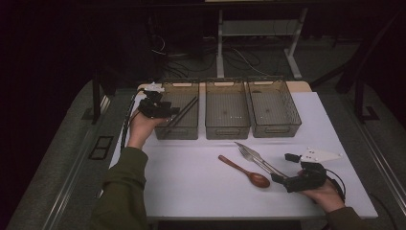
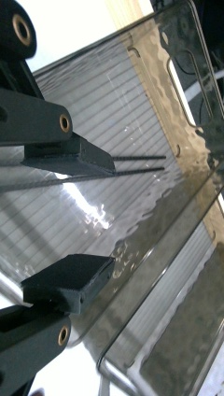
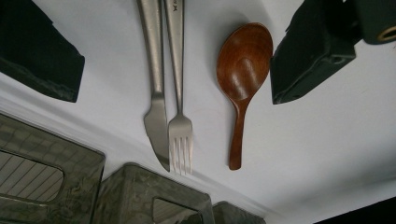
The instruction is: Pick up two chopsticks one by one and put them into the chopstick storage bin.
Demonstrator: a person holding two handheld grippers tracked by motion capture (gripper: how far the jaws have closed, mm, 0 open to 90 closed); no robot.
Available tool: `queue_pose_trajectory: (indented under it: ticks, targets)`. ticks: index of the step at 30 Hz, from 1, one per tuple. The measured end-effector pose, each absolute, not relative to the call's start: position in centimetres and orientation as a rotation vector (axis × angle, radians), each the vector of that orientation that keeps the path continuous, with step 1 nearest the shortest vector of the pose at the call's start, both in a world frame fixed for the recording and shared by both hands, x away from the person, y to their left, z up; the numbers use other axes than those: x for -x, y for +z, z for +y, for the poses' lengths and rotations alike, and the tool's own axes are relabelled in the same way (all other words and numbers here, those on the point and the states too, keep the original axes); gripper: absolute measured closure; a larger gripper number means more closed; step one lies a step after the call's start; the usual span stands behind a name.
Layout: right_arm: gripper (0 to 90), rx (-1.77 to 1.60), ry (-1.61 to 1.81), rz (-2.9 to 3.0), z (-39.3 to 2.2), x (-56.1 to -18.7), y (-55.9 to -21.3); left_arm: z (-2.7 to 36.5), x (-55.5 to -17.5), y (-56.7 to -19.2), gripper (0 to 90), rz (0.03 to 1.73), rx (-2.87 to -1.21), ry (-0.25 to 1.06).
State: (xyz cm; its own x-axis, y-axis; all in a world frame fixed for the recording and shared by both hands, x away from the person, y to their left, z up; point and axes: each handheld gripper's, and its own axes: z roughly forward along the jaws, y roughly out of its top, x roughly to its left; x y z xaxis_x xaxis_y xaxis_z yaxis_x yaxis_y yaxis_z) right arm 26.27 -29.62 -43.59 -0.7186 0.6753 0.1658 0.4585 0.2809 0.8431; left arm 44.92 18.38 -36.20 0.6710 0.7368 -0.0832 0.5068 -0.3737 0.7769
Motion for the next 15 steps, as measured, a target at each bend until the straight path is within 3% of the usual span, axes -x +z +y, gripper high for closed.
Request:
queue_pose_trajectory:
  ticks: [15]
  targets:
    - [2.4,-1.044,1.420,2.321,-29.6,-26.1,-43.5,17.1,-39.8,-36.0,38.0,0.838,-2.039,0.306]
